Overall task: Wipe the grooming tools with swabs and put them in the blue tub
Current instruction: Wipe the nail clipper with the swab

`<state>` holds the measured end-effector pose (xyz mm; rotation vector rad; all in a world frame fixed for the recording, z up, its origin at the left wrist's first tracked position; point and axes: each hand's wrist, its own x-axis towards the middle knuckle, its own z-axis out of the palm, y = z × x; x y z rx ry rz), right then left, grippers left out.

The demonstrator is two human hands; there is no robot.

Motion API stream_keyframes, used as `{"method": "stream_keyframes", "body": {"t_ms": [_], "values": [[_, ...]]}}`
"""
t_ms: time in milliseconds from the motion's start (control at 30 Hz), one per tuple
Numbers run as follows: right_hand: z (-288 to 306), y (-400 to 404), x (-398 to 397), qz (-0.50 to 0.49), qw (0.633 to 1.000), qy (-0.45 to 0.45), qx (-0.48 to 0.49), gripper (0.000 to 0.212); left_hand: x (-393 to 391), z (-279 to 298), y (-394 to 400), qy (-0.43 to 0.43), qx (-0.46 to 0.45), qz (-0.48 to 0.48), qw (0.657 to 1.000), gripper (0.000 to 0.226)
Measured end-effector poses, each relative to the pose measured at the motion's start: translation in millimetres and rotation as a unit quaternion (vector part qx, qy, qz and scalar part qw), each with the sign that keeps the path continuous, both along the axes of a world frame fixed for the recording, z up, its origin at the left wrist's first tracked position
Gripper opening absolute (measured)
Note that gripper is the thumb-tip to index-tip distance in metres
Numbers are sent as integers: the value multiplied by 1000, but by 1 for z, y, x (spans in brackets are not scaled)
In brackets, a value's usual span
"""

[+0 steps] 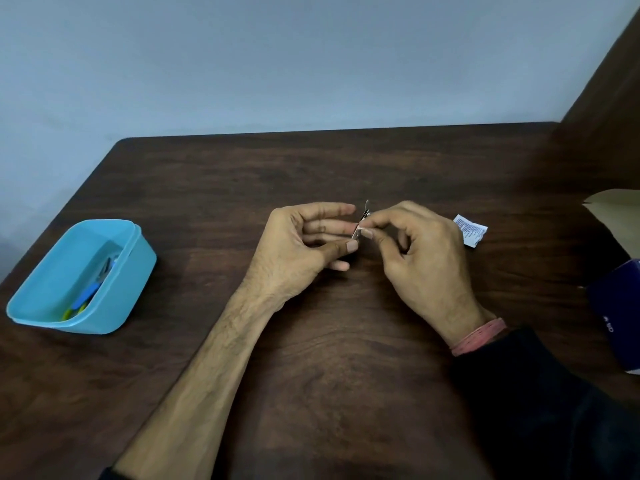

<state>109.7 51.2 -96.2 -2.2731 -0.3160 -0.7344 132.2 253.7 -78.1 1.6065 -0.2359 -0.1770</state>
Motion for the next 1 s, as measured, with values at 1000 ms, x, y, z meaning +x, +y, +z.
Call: {"method": "stream_keyframes", "body": {"t_ms": [1000], "values": [[10, 3, -7, 51, 999, -4, 0, 15, 1, -10, -4, -78, 103, 37, 991, 13]]}}
